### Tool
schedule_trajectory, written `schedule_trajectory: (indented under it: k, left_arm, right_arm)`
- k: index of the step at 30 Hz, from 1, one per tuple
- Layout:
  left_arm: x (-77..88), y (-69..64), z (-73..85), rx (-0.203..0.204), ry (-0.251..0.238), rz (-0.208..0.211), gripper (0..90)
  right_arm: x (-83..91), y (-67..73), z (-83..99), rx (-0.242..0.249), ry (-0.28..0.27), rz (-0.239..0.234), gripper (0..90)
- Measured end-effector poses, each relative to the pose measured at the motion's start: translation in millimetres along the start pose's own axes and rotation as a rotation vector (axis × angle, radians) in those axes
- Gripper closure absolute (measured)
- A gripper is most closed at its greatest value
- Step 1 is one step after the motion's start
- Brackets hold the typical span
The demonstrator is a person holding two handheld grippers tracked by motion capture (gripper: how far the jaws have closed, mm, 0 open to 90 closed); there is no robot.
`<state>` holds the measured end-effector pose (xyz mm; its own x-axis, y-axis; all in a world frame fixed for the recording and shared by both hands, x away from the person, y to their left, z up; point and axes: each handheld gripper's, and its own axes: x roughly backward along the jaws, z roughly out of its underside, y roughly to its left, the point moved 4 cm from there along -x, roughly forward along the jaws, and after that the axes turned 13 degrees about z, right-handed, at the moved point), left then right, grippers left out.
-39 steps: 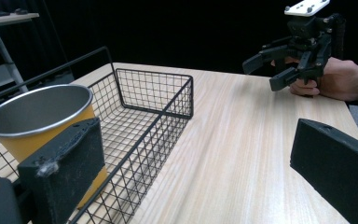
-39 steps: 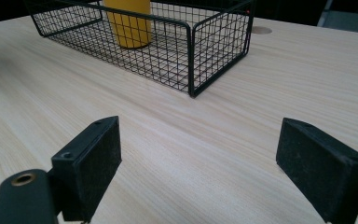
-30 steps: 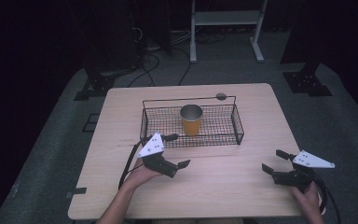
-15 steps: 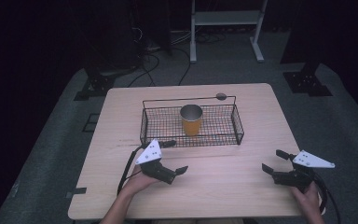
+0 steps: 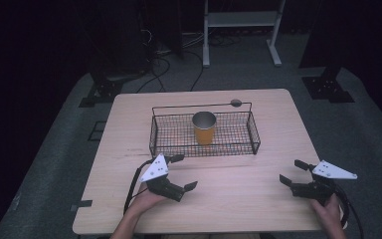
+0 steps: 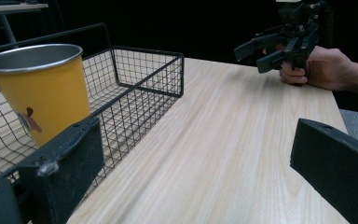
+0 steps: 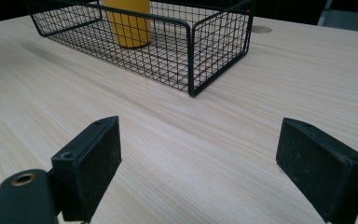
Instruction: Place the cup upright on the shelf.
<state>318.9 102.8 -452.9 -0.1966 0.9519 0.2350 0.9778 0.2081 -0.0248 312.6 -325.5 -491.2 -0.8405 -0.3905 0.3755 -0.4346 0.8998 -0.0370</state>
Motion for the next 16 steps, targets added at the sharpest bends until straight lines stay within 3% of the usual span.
schedule_trajectory:
  k: [11, 16]
  left_arm:
    - [6.2, -9.4, 9.3, 0.01, 0.012, -0.009, 2.0]
    - [6.9, -11.6, 10.3, 0.011, -0.005, -0.016, 2.1]
  right_arm:
    - [0.1, 0.1, 0.0, 0.002, 0.0, -0.001, 13.0]
    - [0.3, 0.3, 0.1, 0.004, -0.001, -0.003, 13.0]
